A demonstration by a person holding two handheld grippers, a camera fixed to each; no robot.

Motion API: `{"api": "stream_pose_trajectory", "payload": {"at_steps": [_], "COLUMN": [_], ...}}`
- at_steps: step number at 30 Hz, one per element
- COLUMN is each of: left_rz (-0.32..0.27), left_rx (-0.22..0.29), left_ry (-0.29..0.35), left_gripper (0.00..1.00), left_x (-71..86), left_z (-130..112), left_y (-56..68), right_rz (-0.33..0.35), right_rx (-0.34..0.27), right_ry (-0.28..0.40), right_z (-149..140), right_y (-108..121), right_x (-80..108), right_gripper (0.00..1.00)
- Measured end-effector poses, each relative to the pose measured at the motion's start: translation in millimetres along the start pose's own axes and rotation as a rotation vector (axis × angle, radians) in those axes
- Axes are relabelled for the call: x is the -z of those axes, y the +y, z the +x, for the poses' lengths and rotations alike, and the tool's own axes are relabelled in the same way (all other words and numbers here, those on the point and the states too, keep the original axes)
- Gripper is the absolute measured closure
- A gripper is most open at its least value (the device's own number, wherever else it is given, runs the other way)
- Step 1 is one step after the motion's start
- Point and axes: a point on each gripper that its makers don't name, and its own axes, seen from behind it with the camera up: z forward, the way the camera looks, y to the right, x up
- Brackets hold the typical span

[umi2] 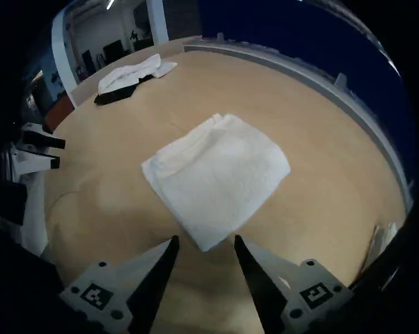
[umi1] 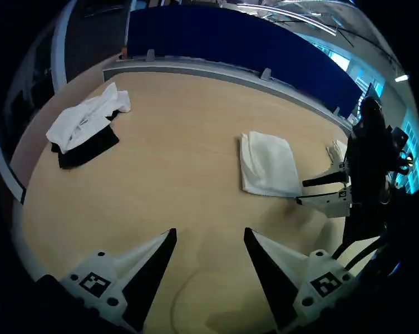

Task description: Fold towel

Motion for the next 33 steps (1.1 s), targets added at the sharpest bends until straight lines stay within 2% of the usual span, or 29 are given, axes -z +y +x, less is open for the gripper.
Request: {"api": "stream_pose_trajectory", "payload": {"at_steps": [4,8,12,16,22,27,33], "left_rz": [0.000,0.001,0.003,-0.001,-0.002,-0.001,-0.005], "left_rx": [0.006,0.006,0.005,0.007,0.002,0.000,0.000], "left_ry": [0.001,0.001,0.001,0.000,0.001,0.001,0.001], "left_gripper": [0.10,0.10,0.11,0.10,0.11,0.11,0.11], "left_x": [1.4,1.2,1.2,1.4,1.2,-0.2,1.3], "left_z": [-1,-2,-3,-4,-2,-2,-1], "left_y": [-0.1,-0.4,0.1,1.6,3.0,2.8,4.0], "right_rz": [-0.014,-0.008,-0.012,-0.015,-0.033,-0.043,-0.046], "right_rx": [-0.011,-0.020,-0.020,-0.030,-0.051,-0.059,-0.066], "right_ry": [-0.008,-0.007,-0.009,-0.005,0.009,0.030,0.085], "right_z": [-5,-6,-8,-8,-6,-2,18], "right_y": [4,4,4,5,10,11,14], "right_x": [-5.2,-7.0,-6.1,-6.2,-6.1,-3.2,12.0], "right_gripper": [0.45,0.54,0.74,0.77,0.94,0.96,0.96]}}
